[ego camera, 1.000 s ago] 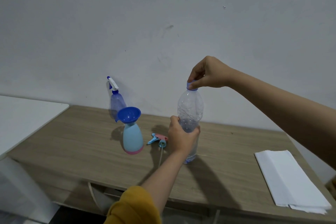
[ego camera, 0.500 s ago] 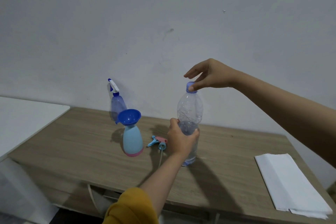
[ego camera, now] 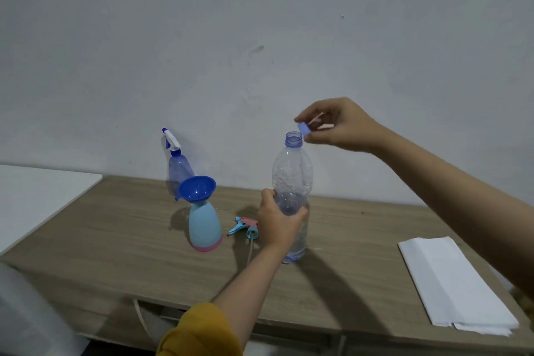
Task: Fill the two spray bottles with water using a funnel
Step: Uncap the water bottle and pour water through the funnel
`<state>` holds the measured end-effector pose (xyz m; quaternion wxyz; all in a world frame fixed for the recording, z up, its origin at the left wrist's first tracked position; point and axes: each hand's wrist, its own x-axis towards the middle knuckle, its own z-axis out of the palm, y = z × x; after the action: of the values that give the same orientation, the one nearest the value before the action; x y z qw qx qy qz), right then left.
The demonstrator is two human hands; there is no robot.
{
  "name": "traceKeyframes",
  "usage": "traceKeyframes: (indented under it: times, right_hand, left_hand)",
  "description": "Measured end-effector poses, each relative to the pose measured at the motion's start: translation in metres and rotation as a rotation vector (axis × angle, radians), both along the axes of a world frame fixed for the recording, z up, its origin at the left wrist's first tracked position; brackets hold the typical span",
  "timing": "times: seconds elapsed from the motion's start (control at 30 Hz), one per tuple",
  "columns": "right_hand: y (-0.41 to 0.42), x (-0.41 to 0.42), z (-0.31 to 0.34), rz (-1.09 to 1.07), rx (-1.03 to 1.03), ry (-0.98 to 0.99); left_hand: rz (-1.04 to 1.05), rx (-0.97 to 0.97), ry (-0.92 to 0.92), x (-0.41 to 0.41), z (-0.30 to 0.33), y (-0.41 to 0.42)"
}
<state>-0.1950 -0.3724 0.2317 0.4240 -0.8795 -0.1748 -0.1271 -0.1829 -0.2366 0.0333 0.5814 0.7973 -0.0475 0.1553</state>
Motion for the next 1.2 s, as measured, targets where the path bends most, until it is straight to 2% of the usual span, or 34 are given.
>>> traceKeyframes:
  times: [0.23,0.4,0.5,0.6,0.7,0.83,1.07,1.2]
  right_hand:
    - [-0.038,-0.048,-0.16,-0.36,0.289,0.057]
    - [-0.035,-0.079,-0.269,-0.586,0.283,0.147]
    - [-0.032,-0.091,-0.311,-0.693,0.237,0.202]
    - [-0.031,-0.096,-0.336,-0.752,0.131,0.174]
    - [-0.03,-0.094,-0.345,-0.747,0.091,0.154]
    - [-0.023,-0.089,-0.333,-0.768,0.168,0.09]
    - [0.009,-0.045,-0.238,-0.572,0.365,-0.262]
    - [0.024,-0.011,-0.198,-0.402,0.345,-0.347]
  left_hand:
    - [0.041,-0.048,-0.036,-0.003,-0.005,-0.003]
    - [0.045,-0.06,-0.067,-0.003,-0.006,-0.004]
    - [0.052,-0.044,-0.08,-0.001,-0.009,-0.004]
    - [0.055,-0.039,-0.101,-0.001,-0.01,-0.004]
    - [0.061,-0.04,-0.114,0.0,-0.011,-0.004]
    - [0.044,-0.061,-0.113,0.0,-0.012,-0.004]
    - [-0.067,-0.06,-0.039,-0.005,-0.017,0.011]
    - [0.023,0.036,-0.179,-0.015,-0.012,0.04]
